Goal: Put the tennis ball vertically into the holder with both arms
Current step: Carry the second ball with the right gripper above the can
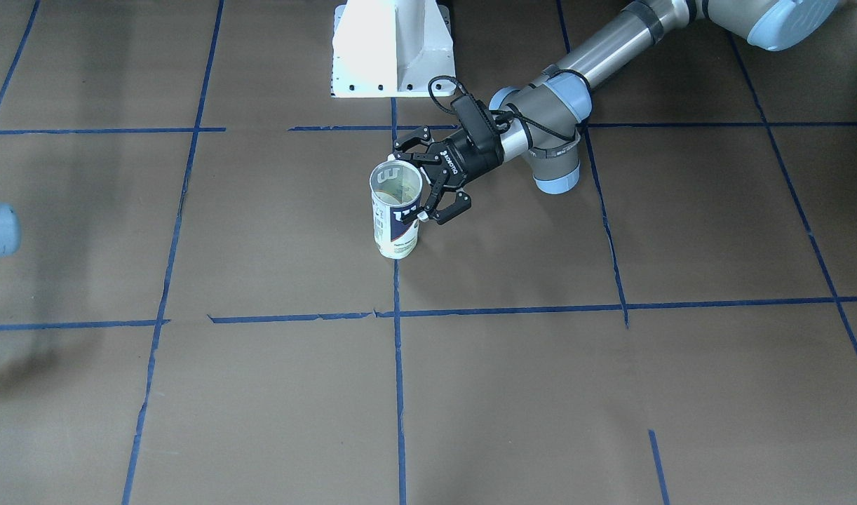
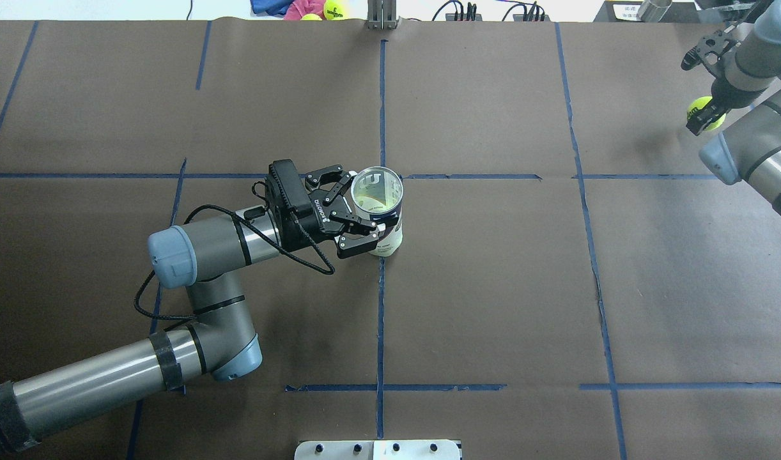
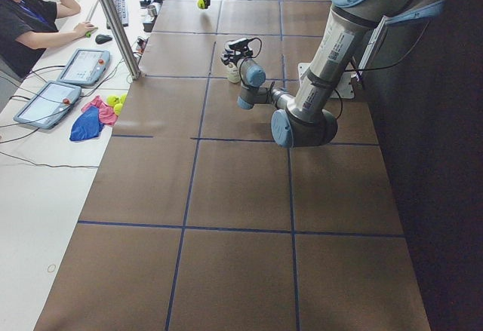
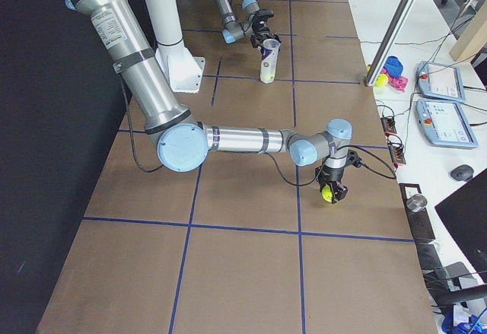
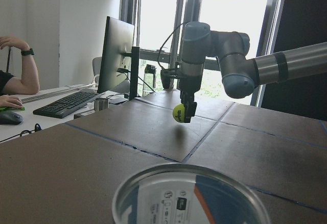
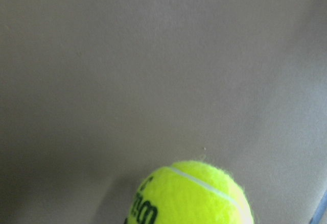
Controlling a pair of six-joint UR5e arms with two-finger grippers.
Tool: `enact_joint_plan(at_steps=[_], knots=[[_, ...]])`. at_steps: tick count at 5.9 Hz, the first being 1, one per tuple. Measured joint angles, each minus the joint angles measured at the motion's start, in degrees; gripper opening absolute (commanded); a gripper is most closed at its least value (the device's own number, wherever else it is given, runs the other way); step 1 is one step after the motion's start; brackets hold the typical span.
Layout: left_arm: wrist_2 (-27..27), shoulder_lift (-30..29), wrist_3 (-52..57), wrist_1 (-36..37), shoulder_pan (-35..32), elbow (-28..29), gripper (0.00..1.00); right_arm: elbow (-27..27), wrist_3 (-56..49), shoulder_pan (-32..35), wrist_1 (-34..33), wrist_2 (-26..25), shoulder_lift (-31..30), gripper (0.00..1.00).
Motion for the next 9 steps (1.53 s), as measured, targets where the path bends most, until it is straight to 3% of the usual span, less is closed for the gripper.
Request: enact_joint_plan(at_steps=[2,4,6,7,9], knots=[[0.0,0.0,-0.1,0.0,0.0,0.0,0.90,7.5,10.9,0.0,-0.4,6.6,0.3,0.06],[0.0,-0.1,0.0,0.0,0.0,0.0,0.90,20.5,24.7,-2.2,-5.6,10.6,0.3,0.06],[0.0,-0.2,0.0,0.0,0.0,0.0,0.90,39.8,38.4,-8.4,-21.7,10.7,1.8,0.06],[0.0,-0.2,0.0,0.0,0.0,0.0,0.90,46.8,45.6,-12.0,-28.5,9.9,3.9,0.06],[0.0,-0.1,0.0,0.0,0.0,0.1,0.90,51.3,60.8,-20.7,-37.2,4.6,12.2,0.07]])
